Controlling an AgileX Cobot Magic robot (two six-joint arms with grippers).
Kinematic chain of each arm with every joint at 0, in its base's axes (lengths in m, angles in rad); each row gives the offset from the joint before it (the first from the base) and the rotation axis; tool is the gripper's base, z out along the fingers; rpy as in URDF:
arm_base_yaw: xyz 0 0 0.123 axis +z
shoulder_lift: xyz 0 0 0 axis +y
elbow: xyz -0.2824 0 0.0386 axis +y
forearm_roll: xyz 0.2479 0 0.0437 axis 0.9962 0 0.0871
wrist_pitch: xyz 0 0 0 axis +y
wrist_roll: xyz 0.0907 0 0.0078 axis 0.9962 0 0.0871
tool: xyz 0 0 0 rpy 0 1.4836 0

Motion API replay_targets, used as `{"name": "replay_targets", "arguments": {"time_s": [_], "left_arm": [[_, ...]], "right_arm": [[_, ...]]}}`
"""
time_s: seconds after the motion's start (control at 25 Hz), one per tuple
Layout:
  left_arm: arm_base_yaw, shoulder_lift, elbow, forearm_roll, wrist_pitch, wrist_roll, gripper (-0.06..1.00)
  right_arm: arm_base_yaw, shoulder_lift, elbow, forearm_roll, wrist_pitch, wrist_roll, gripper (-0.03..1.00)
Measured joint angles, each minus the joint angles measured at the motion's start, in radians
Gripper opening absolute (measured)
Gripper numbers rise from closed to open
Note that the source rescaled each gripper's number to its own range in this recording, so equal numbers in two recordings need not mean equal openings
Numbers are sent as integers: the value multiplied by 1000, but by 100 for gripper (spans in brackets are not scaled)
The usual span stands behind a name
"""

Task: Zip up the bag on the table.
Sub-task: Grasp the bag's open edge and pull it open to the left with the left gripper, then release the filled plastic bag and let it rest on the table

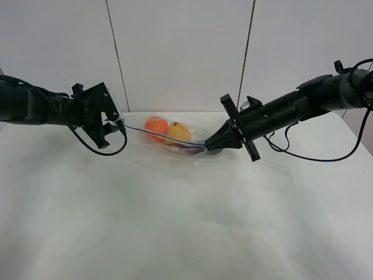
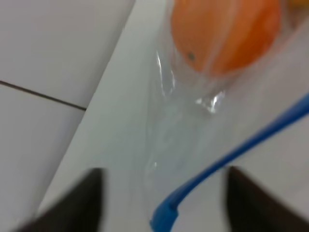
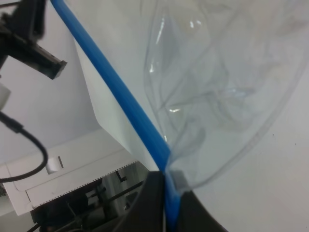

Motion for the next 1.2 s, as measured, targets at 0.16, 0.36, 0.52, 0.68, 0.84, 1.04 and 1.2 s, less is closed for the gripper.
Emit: {"name": "replay_targets", "arguments": {"time_s": [0.16,0.36,0.52,0.68,0.84,1.04,1.2], "left_arm": [[41,0,0,-33,22,-1,94],[133,1,-10,-40,6,-80,99],[166,1,-32,-42,-16,-389,100],[166,1,-35,-45,-49,-611,100],[167,1,-35,-45,-41,-747,100],[168,1,-35,-46,40,-864,100],[199,1,-35,-46,215,-952,100]], "right_arm": [[-5,0,0,0,2,-2,0],[-5,0,0,-2,3,-3,0],[-5,0,0,-2,4,-3,0],[-5,0,0,-2,4,-3,0],[-5,0,0,-2,4,-3,0],[-5,0,0,-2,4,-3,0],[-5,0,0,-2,4,-3,0]]}}
